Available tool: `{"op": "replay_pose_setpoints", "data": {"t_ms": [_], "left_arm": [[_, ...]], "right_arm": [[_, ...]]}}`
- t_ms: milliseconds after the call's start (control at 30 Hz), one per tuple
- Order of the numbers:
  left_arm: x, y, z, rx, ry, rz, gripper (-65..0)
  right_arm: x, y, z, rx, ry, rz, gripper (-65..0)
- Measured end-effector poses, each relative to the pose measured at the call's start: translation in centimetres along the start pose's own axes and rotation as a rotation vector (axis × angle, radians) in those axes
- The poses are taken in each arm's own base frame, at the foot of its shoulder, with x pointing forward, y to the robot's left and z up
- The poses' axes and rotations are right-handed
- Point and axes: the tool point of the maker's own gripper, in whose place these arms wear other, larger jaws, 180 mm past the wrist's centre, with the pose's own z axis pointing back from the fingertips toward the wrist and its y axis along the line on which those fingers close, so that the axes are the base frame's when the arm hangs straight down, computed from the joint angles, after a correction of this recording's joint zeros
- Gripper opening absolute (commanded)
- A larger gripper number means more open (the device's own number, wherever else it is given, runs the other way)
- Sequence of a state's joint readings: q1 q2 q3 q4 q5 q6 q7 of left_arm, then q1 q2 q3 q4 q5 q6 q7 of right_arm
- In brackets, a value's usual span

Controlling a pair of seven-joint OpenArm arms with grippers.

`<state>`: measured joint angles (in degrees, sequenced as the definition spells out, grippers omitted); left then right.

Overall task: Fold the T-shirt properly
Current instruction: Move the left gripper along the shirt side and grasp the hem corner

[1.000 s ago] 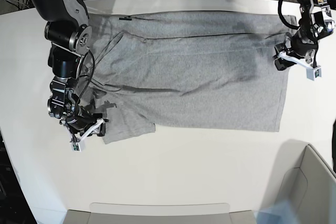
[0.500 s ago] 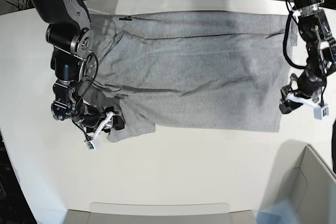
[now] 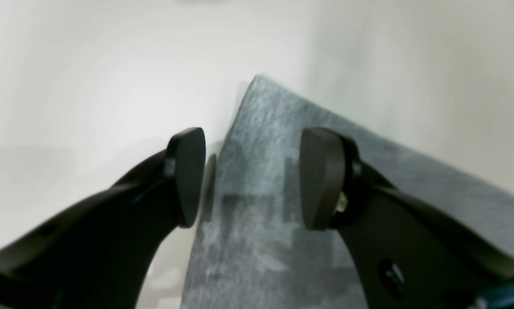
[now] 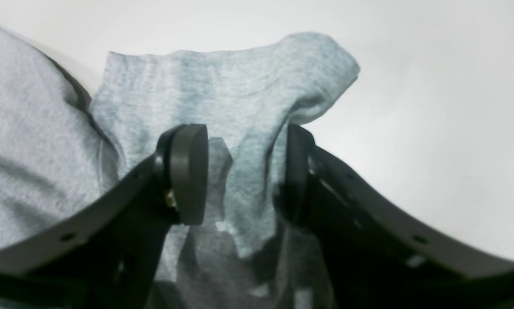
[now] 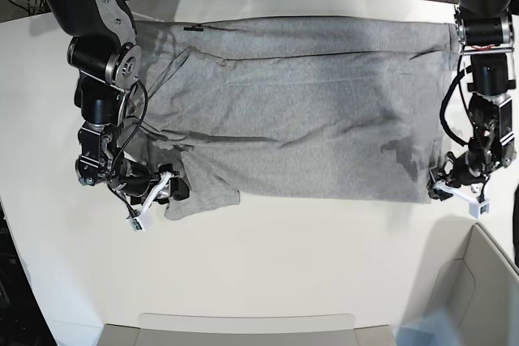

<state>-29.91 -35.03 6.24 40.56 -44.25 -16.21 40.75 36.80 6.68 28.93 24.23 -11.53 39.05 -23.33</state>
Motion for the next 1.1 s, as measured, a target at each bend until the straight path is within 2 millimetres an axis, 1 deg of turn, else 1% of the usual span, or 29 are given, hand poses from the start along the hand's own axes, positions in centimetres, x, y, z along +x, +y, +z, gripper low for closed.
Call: {"op": "replay_pose_setpoints", "data": {"t_ms": [67,133,233,400,533,633,733,767,833,867,900,933,967,1000,1033,1067,1100], "left_arm": [[-0.6,0.4,-0.9,0.023,0.004,-0.011,-29.8],[-1.0,1.0,-1.5,0.048,0.023,-0.036,-29.8],[-0.9,-0.1,-1.8,-0.011,0.039,-0.1,-29.8],[-0.4,-0.4,-2.7,-0.006,-0.003,-0.054,-29.8],[-0.7,-0.7,-3.1,0.007,-0.005,-0.121,-29.8],[-0.8,-1.5,-3.8,0.015,0.009,-0.148,-29.7],[-0.6,-1.9,-4.3,0.018,-0.038,-0.152,-29.8],[-0.7,-2.0,-4.4,0.015,-0.037,-0.157,-30.0],[-0.9,-2.7,-4.4,-0.027,-0.028,-0.185,-31.1],[-1.1,-3.1,-4.3,-0.051,-0.024,-0.196,-33.0],[-1.2,-3.5,-4.4,-0.065,-0.024,-0.199,-36.5],[-1.2,-3.8,-4.5,-0.07,-0.027,-0.195,-41.3],[-1.2,-3.7,-4.5,-0.062,-0.026,-0.192,-46.5],[-1.2,-3.6,-4.5,-0.056,-0.026,-0.19,-52.8],[-1.2,-3.5,-4.6,-0.049,-0.027,-0.182,-58.2],[-1.2,-3.4,-4.6,-0.038,-0.029,-0.178,-62.5],[-1.2,-3.3,-4.6,-0.036,-0.028,-0.178,-65.0]], "right_arm": [[-0.1,-0.1,0.0,-0.002,0.0,-0.001,-36.9],[-0.1,-0.1,0.0,-0.001,-0.003,-0.002,-36.9],[-0.1,-0.1,0.0,-0.001,-0.001,-0.001,-36.9],[-0.1,-0.1,0.0,-0.002,-0.001,-0.002,-36.9],[-0.1,-0.1,0.0,-0.002,-0.001,-0.002,-36.9],[-0.1,-0.1,0.1,-0.002,-0.002,-0.002,-36.9],[-0.1,-0.1,0.0,-0.002,-0.002,-0.001,-37.3],[-0.1,-0.1,0.0,-0.002,-0.002,-0.001,-38.2],[-0.1,-0.1,0.0,-0.002,-0.001,-0.001,-42.7],[-0.2,-0.1,0.1,-0.004,0.002,0.002,-45.8],[-0.2,-0.2,0.1,-0.006,0.005,0.004,-50.0],[-0.3,-0.3,0.1,-0.006,0.01,0.004,-54.7],[-0.4,-0.3,0.1,-0.008,0.013,0.004,-58.8],[-0.4,-0.3,0.1,-0.008,0.015,0.005,-63.4],[-0.4,-0.4,0.2,-0.009,0.016,0.006,-65.0],[-0.2,-0.4,0.2,-0.01,0.019,0.009,-65.0],[-0.1,-0.4,0.2,-0.012,0.029,0.015,-65.0]]}}
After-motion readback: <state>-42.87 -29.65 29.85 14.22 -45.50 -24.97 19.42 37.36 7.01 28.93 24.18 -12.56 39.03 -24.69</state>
